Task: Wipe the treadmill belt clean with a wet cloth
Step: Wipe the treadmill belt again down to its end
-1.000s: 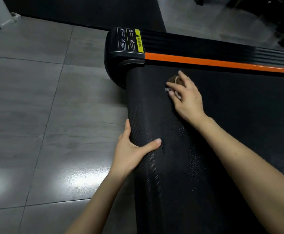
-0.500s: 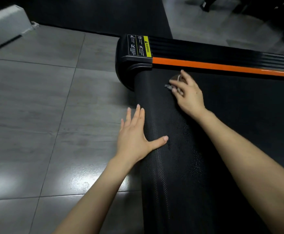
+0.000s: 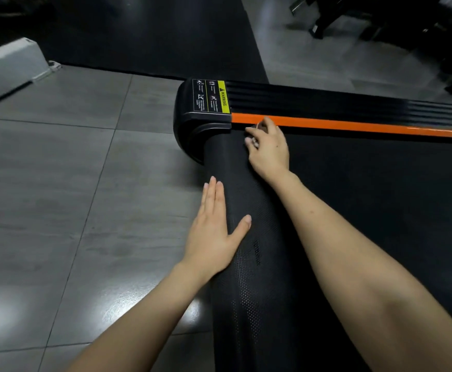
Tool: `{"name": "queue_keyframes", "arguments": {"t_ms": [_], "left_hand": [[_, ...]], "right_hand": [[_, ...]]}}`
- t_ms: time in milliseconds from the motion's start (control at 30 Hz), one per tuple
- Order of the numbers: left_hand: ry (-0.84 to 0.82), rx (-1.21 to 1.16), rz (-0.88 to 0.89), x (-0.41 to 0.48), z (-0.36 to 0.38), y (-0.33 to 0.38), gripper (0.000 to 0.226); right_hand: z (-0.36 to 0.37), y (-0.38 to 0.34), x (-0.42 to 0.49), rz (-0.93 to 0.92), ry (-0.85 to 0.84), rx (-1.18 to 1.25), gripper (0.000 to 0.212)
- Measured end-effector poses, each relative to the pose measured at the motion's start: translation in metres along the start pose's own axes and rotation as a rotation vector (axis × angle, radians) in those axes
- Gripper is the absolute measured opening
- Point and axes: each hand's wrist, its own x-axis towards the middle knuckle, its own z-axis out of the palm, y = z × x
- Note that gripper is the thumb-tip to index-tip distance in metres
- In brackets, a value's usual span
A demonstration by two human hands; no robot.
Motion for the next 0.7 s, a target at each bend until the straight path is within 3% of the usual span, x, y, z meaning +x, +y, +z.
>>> {"name": "queue_keyframes", "arguments": {"t_ms": [233, 333, 400, 467, 567, 633, 700], "left_hand": [[-0.027, 0.029, -0.01, 0.002, -0.001, -0.001, 0.095], [-0.04, 0.059, -0.006, 0.0, -0.003, -0.004, 0.095], [-0.046, 0.068, 0.005, -0.001, -0.004, -0.004, 0.093], [-0.052, 0.052, 0.006, -0.002, -0.003, -0.004, 0.092], [-0.051, 0.041, 0.002, 0.001, -0.002, -0.004, 0.091], [-0.054, 0.058, 0.001, 0.002, -0.003, -0.004, 0.091], [-0.061, 0.071, 0.008, 0.002, -0.003, -0.003, 0.087]], "right_hand": [[0.016, -0.034, -0.006, -0.218, -0.073, 0.11, 0.03], [0.0, -0.013, -0.013, -0.33, -0.127, 0.071, 0.03], [-0.022, 0.032, -0.012, -0.242, -0.082, -0.009, 0.032], [-0.042, 0.076, -0.003, 0.017, 0.029, -0.062, 0.032], [-0.032, 0.079, 0.015, 0.298, 0.125, -0.034, 0.034], [-0.009, 0.042, 0.017, 0.27, 0.127, 0.0, 0.043], [0.014, 0.005, 0.006, 0.06, 0.055, -0.061, 0.038]]}}
